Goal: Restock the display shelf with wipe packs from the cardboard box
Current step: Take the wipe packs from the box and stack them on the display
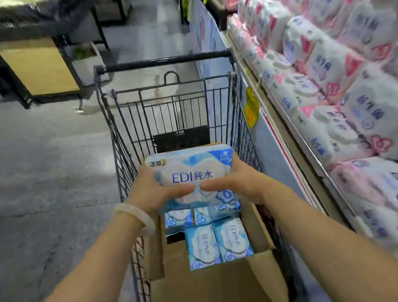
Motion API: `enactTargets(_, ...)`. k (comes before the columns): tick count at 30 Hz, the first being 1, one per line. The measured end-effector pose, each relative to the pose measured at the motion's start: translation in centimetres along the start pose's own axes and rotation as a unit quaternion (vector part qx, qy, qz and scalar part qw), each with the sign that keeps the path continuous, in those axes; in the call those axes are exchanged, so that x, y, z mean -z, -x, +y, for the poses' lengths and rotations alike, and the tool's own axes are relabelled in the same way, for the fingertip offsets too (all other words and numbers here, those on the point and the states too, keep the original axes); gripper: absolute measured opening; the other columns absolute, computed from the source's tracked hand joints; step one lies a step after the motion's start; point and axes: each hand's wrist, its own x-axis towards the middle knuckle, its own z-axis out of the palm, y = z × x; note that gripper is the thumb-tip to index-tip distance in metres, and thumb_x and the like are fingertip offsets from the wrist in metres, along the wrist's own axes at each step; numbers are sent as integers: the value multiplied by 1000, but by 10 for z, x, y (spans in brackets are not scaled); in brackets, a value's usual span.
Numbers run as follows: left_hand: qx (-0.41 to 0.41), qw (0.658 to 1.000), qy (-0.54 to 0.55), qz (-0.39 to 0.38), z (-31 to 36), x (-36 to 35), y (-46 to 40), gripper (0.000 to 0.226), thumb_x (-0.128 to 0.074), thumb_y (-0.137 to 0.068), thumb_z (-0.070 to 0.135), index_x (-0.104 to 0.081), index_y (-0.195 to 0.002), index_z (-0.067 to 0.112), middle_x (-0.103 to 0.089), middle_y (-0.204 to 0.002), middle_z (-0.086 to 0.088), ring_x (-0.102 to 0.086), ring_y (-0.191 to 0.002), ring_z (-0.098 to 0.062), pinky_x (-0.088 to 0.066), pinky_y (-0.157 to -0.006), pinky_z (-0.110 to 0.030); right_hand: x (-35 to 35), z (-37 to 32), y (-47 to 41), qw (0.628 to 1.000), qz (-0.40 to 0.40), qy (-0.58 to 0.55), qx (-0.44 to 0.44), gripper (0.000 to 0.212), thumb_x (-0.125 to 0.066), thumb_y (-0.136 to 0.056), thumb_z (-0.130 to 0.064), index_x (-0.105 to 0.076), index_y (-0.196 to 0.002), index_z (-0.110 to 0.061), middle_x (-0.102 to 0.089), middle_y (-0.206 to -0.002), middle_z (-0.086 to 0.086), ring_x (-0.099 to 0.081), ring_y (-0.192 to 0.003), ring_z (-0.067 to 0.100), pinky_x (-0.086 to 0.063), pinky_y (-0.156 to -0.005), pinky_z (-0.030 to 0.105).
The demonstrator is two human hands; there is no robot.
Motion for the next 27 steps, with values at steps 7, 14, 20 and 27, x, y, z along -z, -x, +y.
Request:
enactTargets(7,-37,997,-64,-9,48,-12,84,40,-89,-58,20,-73,-89,-1,-76,-78,-12,-74,-67,-18,-61,-57,-36,-5,-27,110,998,21,7,50,73,-84,-65,-6,-46,-126,-10,-70,-109,12,-73,-86,16,-60,-70,29)
enactTargets(14,-115,986,-114,-28,111,-90,135,66,-88,-41,55,-71,-93,18,-76,-85,2,-74,-78,-17,-60,-73,-45,50,-55,235,991,105,29,84,47,-79,-73,0,-58,-108,-23,-71,-110,8,-69,-98,22,-57,-89,41)
enactTargets(20,-147,980,-111,-78,158,-235,166,48,-94,-49,31,-64,-86,31,-74,-81,13,-70,-79,-8,-58,-81,-39,155,-34,359,973,218,11,78,57,-80,-72,-2,-52,-117,-21,-70,-105,3,-70,-89,15,-60,-74,26)
enactTargets(27,-160,973,-112,-123,204,-433,200,61,-92,-50,39,-58,-96,18,-70,-85,6,-64,-73,-4,-55,-65,-26,297,5,493,950,310,7,48,68,-83,-69,-5,-49,-128,-17,-70,-114,8,-69,-99,24,-59,-84,40)
